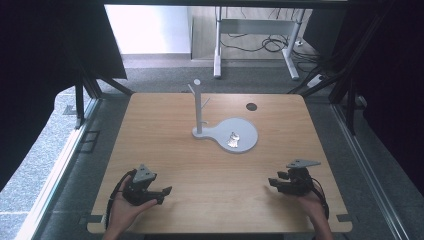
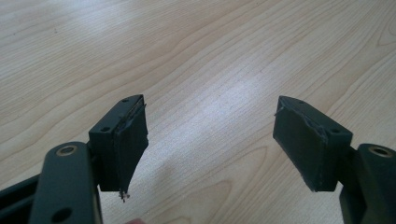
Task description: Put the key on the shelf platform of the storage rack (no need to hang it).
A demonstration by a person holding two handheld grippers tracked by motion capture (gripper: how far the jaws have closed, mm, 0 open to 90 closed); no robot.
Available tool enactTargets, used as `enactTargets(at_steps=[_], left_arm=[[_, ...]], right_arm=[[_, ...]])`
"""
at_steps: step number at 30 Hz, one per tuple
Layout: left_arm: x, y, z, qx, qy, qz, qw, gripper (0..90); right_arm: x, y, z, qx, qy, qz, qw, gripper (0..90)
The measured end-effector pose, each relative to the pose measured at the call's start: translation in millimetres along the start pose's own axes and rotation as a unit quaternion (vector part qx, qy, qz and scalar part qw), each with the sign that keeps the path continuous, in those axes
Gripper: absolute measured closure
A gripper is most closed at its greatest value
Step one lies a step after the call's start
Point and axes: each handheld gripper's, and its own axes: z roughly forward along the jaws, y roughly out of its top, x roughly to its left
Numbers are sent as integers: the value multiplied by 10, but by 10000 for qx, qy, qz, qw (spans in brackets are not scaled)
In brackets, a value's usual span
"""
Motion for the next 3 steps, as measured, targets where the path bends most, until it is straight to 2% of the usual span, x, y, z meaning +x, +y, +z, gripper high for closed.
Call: enactTargets(at_steps=[3], left_arm=[[-6, 7, 1, -7, -13, 7, 10000, 264]], right_arm=[[6, -2, 21, 38, -120, 11, 9999, 435]])
